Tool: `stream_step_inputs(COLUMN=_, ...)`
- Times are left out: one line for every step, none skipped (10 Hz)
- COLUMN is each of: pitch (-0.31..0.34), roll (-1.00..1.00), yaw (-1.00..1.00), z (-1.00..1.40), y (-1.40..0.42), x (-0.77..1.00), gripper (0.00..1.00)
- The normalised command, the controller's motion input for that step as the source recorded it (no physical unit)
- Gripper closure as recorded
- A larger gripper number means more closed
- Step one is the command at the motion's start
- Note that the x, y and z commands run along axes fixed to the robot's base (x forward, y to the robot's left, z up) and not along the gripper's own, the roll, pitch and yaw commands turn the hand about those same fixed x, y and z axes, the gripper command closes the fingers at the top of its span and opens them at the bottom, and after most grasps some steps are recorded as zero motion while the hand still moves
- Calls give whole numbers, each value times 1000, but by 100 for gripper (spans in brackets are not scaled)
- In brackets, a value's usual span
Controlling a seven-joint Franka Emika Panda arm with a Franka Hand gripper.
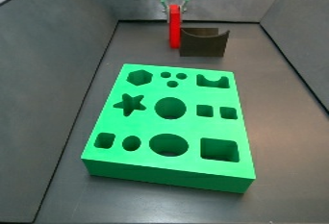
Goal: Pick up the double-square object. Move up. Move to above the board. Insert the double-square object.
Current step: Pick up the double-square object, then move up.
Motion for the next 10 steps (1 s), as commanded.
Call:
stream_step_inputs(pitch=0, roll=0, yaw=0, z=0, y=0, x=0, gripper=100)
stream_step_inputs(pitch=0, roll=0, yaw=0, z=0, y=0, x=0, gripper=100)
stream_step_inputs(pitch=0, roll=0, yaw=0, z=0, y=0, x=0, gripper=100)
stream_step_inputs(pitch=0, roll=0, yaw=0, z=0, y=0, x=0, gripper=100)
stream_step_inputs(pitch=0, roll=0, yaw=0, z=0, y=0, x=0, gripper=100)
stream_step_inputs(pitch=0, roll=0, yaw=0, z=0, y=0, x=0, gripper=100)
stream_step_inputs(pitch=0, roll=0, yaw=0, z=0, y=0, x=0, gripper=100)
stream_step_inputs(pitch=0, roll=0, yaw=0, z=0, y=0, x=0, gripper=100)
stream_step_inputs(pitch=0, roll=0, yaw=0, z=0, y=0, x=0, gripper=100)
stream_step_inputs(pitch=0, roll=0, yaw=0, z=833, y=0, x=0, gripper=100)
